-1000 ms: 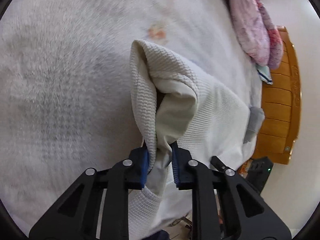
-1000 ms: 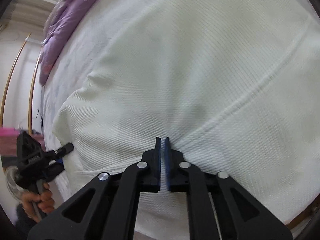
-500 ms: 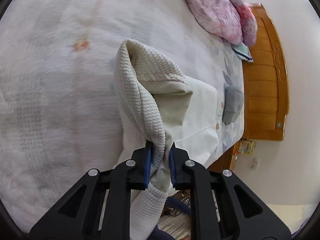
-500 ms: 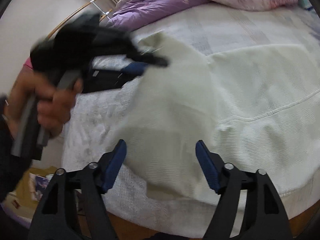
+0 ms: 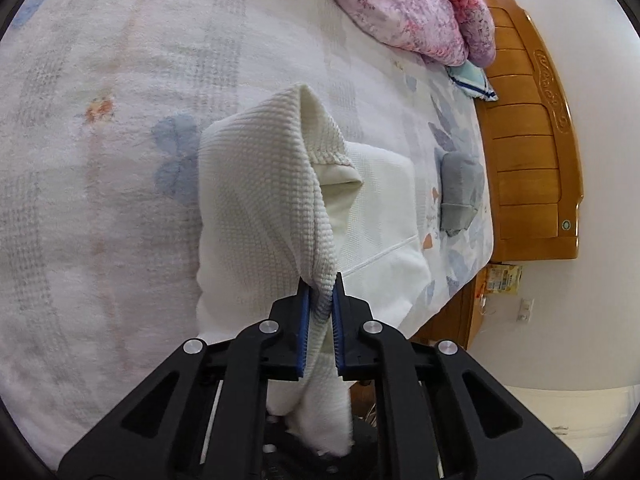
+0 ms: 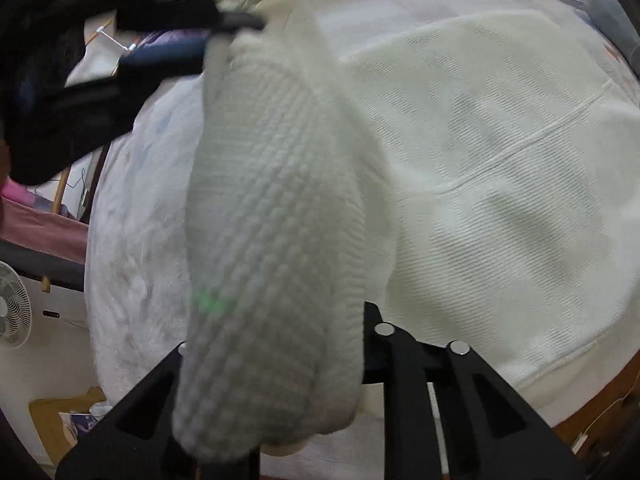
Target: Fold large clothes
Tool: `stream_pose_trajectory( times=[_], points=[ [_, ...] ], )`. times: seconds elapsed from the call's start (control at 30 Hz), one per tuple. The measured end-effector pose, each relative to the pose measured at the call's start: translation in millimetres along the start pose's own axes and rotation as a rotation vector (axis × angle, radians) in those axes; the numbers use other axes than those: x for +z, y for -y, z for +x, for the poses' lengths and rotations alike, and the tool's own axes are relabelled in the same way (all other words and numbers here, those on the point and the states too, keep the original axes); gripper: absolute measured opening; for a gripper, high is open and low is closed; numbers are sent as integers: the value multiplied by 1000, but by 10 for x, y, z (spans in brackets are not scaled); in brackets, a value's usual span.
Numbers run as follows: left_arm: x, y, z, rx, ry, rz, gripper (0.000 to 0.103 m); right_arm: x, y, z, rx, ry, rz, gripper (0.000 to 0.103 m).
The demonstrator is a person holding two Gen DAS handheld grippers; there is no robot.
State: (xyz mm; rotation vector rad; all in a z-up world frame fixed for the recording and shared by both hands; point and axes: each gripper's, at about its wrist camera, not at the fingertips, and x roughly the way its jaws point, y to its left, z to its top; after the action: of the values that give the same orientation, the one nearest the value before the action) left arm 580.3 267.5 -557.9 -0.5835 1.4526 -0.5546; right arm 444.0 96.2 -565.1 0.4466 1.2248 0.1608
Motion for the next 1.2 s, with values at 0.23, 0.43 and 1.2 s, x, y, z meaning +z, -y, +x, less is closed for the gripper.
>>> stream_pose_trajectory(
  times=[0.23,0.43,1.2],
  points=[
    [4,549,269,5,46,28,8,219,582,-454,13,35,25,12],
    [83,1089,647,22,74,74,7,399,898,-806,10,68,-37,11],
    [175,1682,1777,367,149,175,79,1163,2815,-696,-101,-33,58,12]
  ],
)
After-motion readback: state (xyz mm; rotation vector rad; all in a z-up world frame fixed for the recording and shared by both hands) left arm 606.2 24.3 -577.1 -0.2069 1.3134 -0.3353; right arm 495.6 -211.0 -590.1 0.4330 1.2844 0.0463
